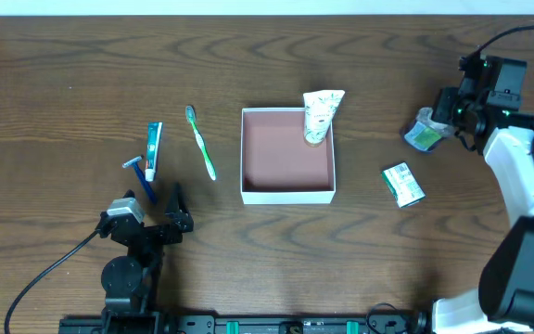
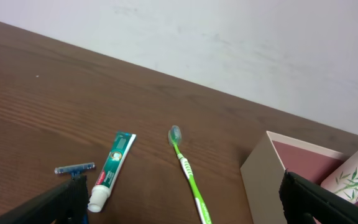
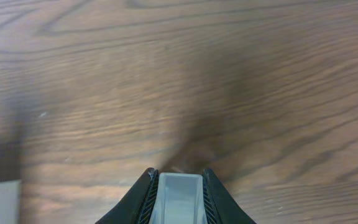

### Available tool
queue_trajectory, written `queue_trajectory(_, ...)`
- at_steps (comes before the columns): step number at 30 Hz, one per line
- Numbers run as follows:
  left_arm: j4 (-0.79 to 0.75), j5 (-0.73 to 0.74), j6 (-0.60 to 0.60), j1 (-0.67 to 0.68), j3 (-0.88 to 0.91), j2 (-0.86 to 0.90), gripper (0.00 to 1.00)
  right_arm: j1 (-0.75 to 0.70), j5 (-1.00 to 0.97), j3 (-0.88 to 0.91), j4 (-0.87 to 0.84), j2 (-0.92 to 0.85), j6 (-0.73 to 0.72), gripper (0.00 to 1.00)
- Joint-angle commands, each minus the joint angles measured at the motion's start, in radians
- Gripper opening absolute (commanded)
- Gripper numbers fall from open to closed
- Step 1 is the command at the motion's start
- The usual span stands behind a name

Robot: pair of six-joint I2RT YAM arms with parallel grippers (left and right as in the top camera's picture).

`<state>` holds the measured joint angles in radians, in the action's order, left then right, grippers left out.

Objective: Pack container
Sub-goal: 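Carry the soap bottle over the box and lower it inside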

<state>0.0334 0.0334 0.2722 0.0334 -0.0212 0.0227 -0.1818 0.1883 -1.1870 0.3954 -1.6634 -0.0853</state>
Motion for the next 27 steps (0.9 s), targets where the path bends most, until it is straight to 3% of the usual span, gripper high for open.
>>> queue_trajectory(1,0.038,-0.026,-0.01,-0.005,0.017,0.001,0.98,0.0,0.175,-0.01,0.008,0.126,0.037,0.14)
queue_trajectory(10,0.038,-0.026,-0.009,-0.005,0.017,0.001,0.98,0.048,0.539,-0.01,0.128,0.348,0.129,0.14)
queue_trajectory(19,0.038,-0.026,-0.01,-0.005,0.017,0.001,0.98,0.324,0.538,-0.01,0.19,0.414,0.248,0.13)
queue_trajectory(27,0.038,-0.026,-0.009,-0.005,0.017,0.001,0.98,0.526,0.376,-0.01,0.207,0.381,0.311,0.09)
